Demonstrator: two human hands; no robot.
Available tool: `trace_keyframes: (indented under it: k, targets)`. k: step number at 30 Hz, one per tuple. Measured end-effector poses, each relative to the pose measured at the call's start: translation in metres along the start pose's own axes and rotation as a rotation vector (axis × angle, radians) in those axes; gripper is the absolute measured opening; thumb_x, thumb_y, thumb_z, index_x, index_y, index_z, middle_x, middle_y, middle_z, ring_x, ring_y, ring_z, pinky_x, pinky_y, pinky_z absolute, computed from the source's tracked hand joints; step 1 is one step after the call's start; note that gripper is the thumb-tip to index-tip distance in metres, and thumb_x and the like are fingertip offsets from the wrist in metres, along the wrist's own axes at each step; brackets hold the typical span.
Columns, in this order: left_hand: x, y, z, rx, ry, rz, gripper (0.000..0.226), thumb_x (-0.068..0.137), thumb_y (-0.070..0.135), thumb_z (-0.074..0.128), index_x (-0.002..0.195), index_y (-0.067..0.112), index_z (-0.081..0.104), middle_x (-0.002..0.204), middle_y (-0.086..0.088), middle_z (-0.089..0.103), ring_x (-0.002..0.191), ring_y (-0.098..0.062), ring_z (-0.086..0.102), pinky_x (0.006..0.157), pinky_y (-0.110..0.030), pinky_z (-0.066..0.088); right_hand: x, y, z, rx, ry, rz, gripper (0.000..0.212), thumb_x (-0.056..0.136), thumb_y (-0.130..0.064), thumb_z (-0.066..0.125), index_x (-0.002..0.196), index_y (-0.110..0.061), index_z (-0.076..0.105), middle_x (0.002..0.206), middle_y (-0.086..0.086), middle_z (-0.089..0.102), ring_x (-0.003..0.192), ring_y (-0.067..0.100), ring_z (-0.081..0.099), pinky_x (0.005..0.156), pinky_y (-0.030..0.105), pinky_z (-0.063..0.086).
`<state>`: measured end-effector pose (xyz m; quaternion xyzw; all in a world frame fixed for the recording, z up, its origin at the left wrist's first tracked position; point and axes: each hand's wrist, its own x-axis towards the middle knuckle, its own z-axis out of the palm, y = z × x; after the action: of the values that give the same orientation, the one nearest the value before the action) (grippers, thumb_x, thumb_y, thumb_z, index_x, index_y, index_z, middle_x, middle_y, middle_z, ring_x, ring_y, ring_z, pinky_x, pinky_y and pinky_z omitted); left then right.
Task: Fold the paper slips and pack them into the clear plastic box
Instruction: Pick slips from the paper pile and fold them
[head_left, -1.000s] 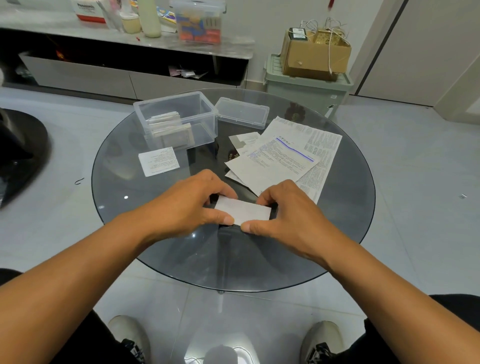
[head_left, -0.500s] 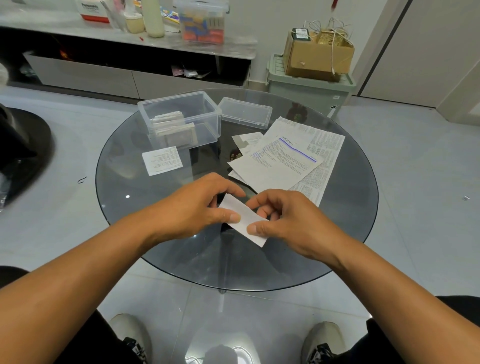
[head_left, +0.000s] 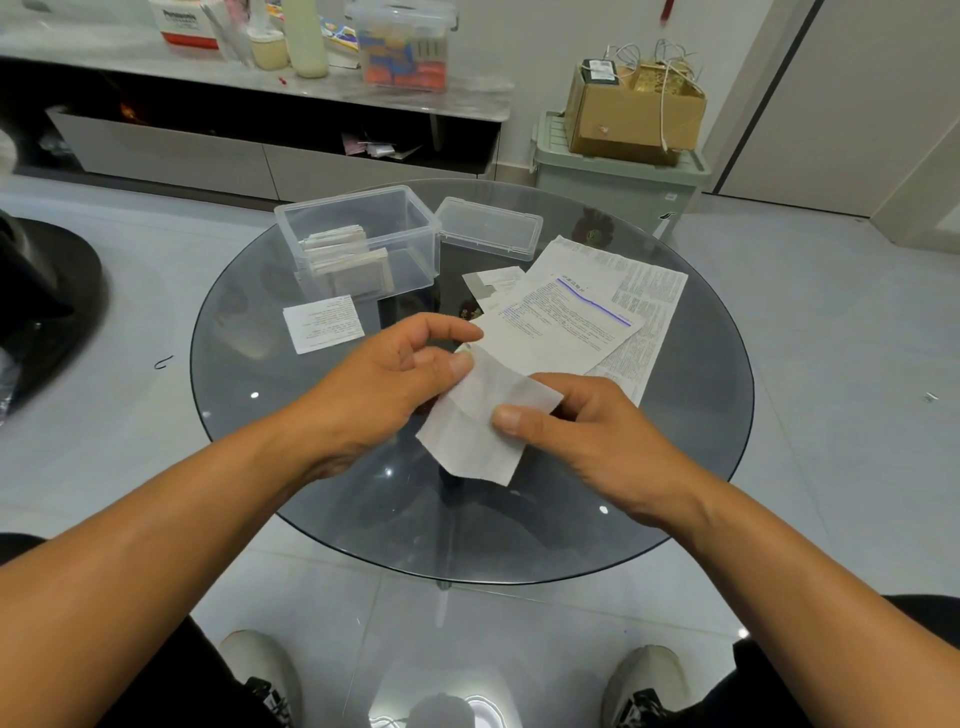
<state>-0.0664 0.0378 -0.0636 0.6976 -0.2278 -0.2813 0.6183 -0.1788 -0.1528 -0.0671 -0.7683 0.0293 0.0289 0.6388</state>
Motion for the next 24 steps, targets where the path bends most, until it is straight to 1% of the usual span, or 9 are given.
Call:
trace_keyframes:
  k: [2, 6, 8, 10, 12, 15, 18, 20, 24]
  targets:
    - [-0.001, -0.001, 0.003, 0.018, -0.014, -0.025, 0.033, 0.097, 0.023, 0.063, 0.129, 0.025, 0.057, 0.109, -0.008, 0.074, 0.103, -0.025, 0.071, 0.09, -0.036, 0.059, 0.0, 0.0, 0.002, 0.075, 0.021, -0.012, 0.022, 0.095, -0.015, 0.068, 0.116, -0.011, 0.074, 0.115, 0.004, 0.077, 0.11, 0.023, 0.071, 0.103, 0.038, 0.055]
    - [-0.004, 0.003, 0.005, 0.145, 0.077, 0.099, 0.052, 0.08, 0.041, 0.072, 0.128, 0.031, 0.056, 0.116, 0.004, 0.065, 0.102, -0.006, 0.066, 0.08, -0.017, 0.054, 0.002, 0.0, 0.003, 0.173, 0.135, -0.04, 0.02, 0.092, -0.018, 0.07, 0.112, -0.014, 0.073, 0.109, 0.003, 0.078, 0.102, 0.018, 0.074, 0.091, 0.031, 0.059]
    - [-0.004, 0.007, 0.002, 0.29, 0.199, 0.172, 0.058, 0.074, 0.048, 0.074, 0.128, 0.034, 0.056, 0.108, 0.009, 0.06, 0.086, 0.0, 0.059, 0.074, -0.013, 0.051, 0.004, 0.002, 0.001, 0.141, 0.209, -0.069, 0.012, 0.095, -0.017, 0.069, 0.105, -0.018, 0.074, 0.106, 0.002, 0.078, 0.098, 0.014, 0.074, 0.086, 0.03, 0.06]
    - [-0.004, 0.011, -0.002, 0.331, 0.303, 0.158, 0.059, 0.071, 0.054, 0.074, 0.124, 0.033, 0.056, 0.094, 0.006, 0.06, 0.072, -0.003, 0.053, 0.067, -0.017, 0.05, 0.005, 0.005, -0.001, 0.037, 0.271, -0.149, 0.01, 0.095, -0.018, 0.071, 0.103, -0.022, 0.076, 0.111, 0.003, 0.074, 0.105, 0.018, 0.07, 0.09, 0.038, 0.06]
    - [-0.005, 0.015, -0.004, 0.234, 0.224, 0.068, 0.059, 0.074, 0.054, 0.072, 0.126, 0.033, 0.054, 0.086, 0.001, 0.069, 0.069, -0.007, 0.062, 0.067, -0.024, 0.053, 0.005, 0.008, -0.002, -0.122, 0.301, -0.251, 0.013, 0.094, -0.017, 0.073, 0.1, -0.028, 0.077, 0.117, -0.003, 0.066, 0.113, 0.015, 0.062, 0.088, 0.034, 0.055]
    - [-0.01, 0.017, -0.007, 0.127, -0.027, -0.001, 0.058, 0.084, 0.03, 0.075, 0.136, 0.034, 0.049, 0.1, -0.006, 0.076, 0.086, -0.019, 0.075, 0.075, -0.029, 0.06, 0.003, 0.007, 0.001, -0.37, 0.283, -0.309, 0.025, 0.093, -0.02, 0.074, 0.094, -0.044, 0.069, 0.127, -0.013, 0.055, 0.123, 0.005, 0.05, 0.086, 0.018, 0.047]
    - [-0.012, 0.015, -0.005, 0.139, -0.065, 0.026, 0.038, 0.083, 0.021, 0.077, 0.119, 0.025, 0.064, 0.107, 0.0, 0.075, 0.098, -0.022, 0.074, 0.081, -0.028, 0.061, 0.002, 0.006, 0.002, -0.391, 0.233, -0.253, 0.015, 0.094, -0.024, 0.072, 0.093, -0.039, 0.071, 0.138, -0.017, 0.05, 0.125, -0.001, 0.048, 0.088, 0.012, 0.047]
    - [-0.013, 0.013, -0.002, 0.11, -0.025, 0.024, 0.029, 0.082, 0.021, 0.076, 0.109, 0.017, 0.069, 0.104, 0.0, 0.076, 0.097, -0.022, 0.074, 0.08, -0.026, 0.06, 0.003, 0.006, 0.002, -0.279, 0.229, -0.166, 0.006, 0.095, -0.03, 0.071, 0.099, -0.028, 0.074, 0.139, -0.016, 0.055, 0.121, 0.0, 0.054, 0.086, 0.016, 0.052]
    - [-0.015, 0.012, 0.005, -0.034, -0.015, 0.03, 0.025, 0.084, 0.007, 0.072, 0.106, 0.006, 0.062, 0.102, -0.007, 0.077, 0.092, -0.025, 0.076, 0.075, -0.023, 0.06, 0.004, 0.006, 0.003, 0.05, 0.289, -0.07, 0.02, 0.09, -0.018, 0.077, 0.109, -0.014, 0.072, 0.109, 0.002, 0.077, 0.101, 0.025, 0.073, 0.088, 0.041, 0.062]
